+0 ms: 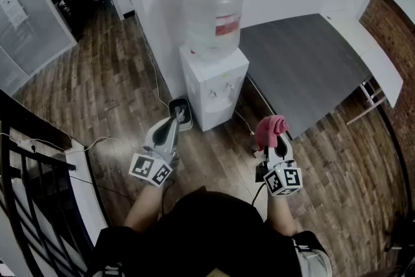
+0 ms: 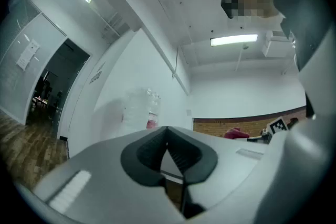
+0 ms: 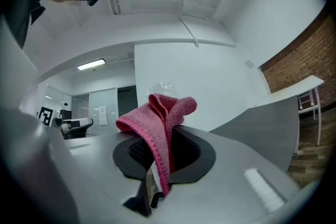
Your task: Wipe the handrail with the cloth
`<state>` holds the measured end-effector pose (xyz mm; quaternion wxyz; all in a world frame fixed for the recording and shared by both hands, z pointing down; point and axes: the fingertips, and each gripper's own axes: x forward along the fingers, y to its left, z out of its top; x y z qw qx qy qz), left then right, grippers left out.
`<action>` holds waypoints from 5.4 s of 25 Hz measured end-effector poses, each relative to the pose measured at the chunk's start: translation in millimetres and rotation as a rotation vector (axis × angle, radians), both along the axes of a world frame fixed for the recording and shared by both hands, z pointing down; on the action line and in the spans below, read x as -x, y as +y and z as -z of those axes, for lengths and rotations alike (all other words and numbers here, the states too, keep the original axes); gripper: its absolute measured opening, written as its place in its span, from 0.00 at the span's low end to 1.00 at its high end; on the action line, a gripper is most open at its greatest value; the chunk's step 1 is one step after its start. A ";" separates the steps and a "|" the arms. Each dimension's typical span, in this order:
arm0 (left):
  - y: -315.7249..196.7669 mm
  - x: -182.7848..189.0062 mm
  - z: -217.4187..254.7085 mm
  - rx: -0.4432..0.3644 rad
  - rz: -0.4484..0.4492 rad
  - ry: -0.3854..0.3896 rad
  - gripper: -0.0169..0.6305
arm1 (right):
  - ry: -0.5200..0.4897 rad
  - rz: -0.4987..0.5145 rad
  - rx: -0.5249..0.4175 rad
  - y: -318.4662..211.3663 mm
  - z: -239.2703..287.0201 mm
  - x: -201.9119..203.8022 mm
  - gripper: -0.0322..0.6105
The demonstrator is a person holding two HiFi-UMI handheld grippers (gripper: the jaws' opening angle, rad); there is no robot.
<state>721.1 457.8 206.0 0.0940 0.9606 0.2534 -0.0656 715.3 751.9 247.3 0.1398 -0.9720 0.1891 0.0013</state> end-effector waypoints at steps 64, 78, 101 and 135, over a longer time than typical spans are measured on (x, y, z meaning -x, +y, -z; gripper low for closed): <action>-359.4 337.5 20.9 0.038 0.979 0.043 0.02 | 0.083 1.004 -0.002 -467.1 58.5 81.4 0.12; -411.9 467.1 2.5 0.071 1.115 0.012 0.02 | 0.075 1.180 0.026 -569.5 55.8 205.0 0.12; -511.8 454.1 3.1 0.021 1.375 -0.009 0.02 | 0.056 1.367 -0.022 -735.4 48.6 142.6 0.12; -713.8 416.2 24.7 -0.071 1.333 -0.020 0.02 | 0.084 1.449 -0.039 -944.7 75.5 138.5 0.12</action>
